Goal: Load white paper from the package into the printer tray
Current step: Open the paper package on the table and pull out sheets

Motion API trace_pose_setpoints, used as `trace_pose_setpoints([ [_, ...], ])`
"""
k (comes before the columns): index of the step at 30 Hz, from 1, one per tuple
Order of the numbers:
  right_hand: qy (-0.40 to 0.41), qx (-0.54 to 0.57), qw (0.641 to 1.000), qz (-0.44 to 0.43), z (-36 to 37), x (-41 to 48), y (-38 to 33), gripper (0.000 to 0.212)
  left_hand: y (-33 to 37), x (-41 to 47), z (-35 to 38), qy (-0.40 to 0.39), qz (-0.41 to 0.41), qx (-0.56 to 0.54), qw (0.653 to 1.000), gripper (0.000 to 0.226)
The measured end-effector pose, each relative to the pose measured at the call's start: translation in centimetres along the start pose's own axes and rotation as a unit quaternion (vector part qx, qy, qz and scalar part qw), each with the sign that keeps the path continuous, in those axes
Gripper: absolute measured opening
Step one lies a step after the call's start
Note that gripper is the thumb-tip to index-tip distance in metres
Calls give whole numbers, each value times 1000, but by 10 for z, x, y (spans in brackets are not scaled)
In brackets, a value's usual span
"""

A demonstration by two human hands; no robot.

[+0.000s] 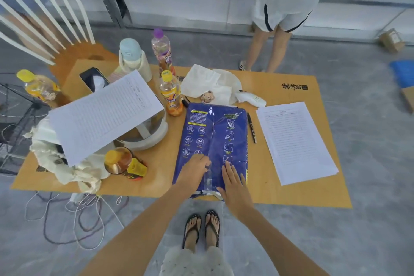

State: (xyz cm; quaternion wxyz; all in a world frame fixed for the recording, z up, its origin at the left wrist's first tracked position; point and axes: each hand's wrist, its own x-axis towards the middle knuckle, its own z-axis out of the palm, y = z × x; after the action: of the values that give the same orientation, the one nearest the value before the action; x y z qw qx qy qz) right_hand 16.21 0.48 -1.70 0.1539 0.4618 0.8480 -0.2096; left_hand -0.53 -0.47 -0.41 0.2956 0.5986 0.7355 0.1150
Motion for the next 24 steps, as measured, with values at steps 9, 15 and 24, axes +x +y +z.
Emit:
trace_pose_setpoints([
  [9, 19, 36, 999, 19, 10, -5, -5, 63, 14, 22, -2, 35, -91, -133, 986, 23],
  [15, 18, 57, 998, 13, 6, -6, -4, 63, 18, 14, -9, 55, -62, -52, 995, 12],
  [24, -2, 43, 999, 1, -2, -14, -3, 78, -3, -67, 0, -13, -34, -54, 998, 8],
])
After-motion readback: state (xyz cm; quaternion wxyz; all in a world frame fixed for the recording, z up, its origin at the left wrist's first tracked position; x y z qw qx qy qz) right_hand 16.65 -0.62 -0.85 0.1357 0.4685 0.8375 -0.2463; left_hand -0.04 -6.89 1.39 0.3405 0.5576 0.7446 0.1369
